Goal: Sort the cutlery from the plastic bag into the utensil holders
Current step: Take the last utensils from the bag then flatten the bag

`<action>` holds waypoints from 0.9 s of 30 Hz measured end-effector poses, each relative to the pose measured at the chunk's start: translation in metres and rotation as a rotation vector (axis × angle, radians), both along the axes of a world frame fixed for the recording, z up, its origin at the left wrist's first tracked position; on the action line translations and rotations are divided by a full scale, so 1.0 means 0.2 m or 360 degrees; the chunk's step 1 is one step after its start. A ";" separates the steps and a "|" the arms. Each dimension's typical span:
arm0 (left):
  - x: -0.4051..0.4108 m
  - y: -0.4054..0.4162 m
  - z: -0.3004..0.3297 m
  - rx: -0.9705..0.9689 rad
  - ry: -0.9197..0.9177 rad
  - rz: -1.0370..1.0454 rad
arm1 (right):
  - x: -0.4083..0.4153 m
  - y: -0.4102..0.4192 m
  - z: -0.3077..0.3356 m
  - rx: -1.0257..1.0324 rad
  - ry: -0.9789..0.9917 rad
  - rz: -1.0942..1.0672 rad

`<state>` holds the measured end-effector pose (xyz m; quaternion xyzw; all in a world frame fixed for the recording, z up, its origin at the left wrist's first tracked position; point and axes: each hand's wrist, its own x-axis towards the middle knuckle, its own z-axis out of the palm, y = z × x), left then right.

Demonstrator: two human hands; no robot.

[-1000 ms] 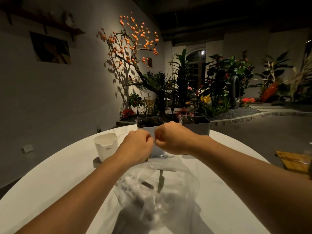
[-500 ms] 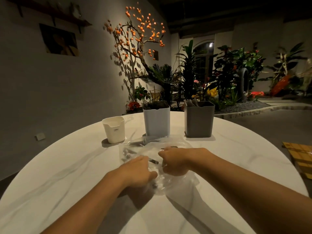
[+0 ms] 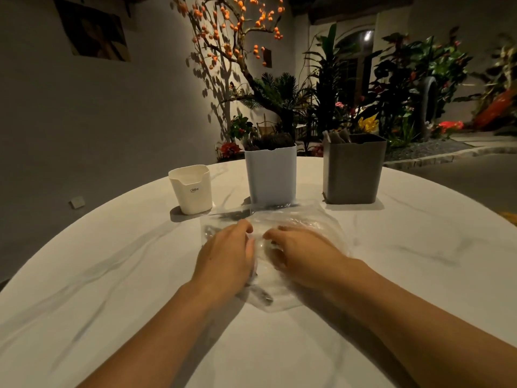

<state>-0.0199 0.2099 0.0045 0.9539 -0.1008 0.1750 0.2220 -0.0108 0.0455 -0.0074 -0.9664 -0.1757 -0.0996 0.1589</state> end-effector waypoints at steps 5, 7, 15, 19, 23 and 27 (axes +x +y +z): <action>0.00 0.03 -0.02 -0.0064 0.0168 -0.0102 | -0.02 0.00 0.04 0.0300 0.0126 0.0079; 0.00 0.06 -0.02 -0.0073 0.0102 -0.0104 | -0.06 -0.01 0.09 0.0304 0.0214 0.0156; -0.03 0.06 -0.02 -0.0100 0.0000 -0.0196 | -0.17 -0.02 0.16 -0.0321 0.0254 -0.0200; -0.04 0.07 -0.03 -0.0155 0.0084 -0.0230 | -0.14 -0.01 0.15 -0.0148 0.0271 -0.0193; -0.03 0.08 -0.02 -0.0315 0.0197 -0.0246 | -0.12 -0.02 0.13 -0.0034 0.0163 -0.0274; -0.02 0.08 -0.02 -0.0525 0.0300 -0.0314 | -0.11 0.05 0.09 -0.0070 0.0101 -0.0380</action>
